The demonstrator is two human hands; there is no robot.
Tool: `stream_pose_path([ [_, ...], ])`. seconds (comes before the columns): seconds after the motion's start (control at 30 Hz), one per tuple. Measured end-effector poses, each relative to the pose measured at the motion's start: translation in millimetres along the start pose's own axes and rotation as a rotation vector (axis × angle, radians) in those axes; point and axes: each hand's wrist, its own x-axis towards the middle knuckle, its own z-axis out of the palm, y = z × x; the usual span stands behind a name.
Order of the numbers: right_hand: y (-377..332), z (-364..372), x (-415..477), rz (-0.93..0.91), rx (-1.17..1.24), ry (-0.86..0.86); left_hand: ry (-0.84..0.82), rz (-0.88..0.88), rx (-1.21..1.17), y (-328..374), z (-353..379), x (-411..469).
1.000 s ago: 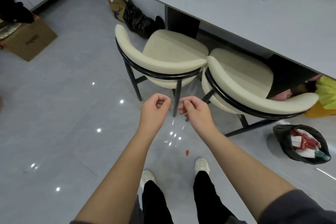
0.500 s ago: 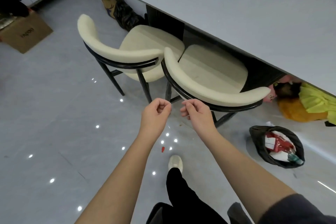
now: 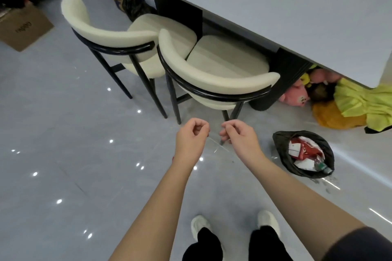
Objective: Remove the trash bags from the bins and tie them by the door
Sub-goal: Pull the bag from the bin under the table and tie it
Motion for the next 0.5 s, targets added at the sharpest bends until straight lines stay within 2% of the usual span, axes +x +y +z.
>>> stream_pose_path([
  [0.27,91,-102,30,0.043,-0.046,-0.082,0.002,-0.041,0.059,-45,128,-14],
  [0.5,248,-199,114,0.042,-0.182,-0.074,-0.073,-0.087,0.094,-157,286,12],
])
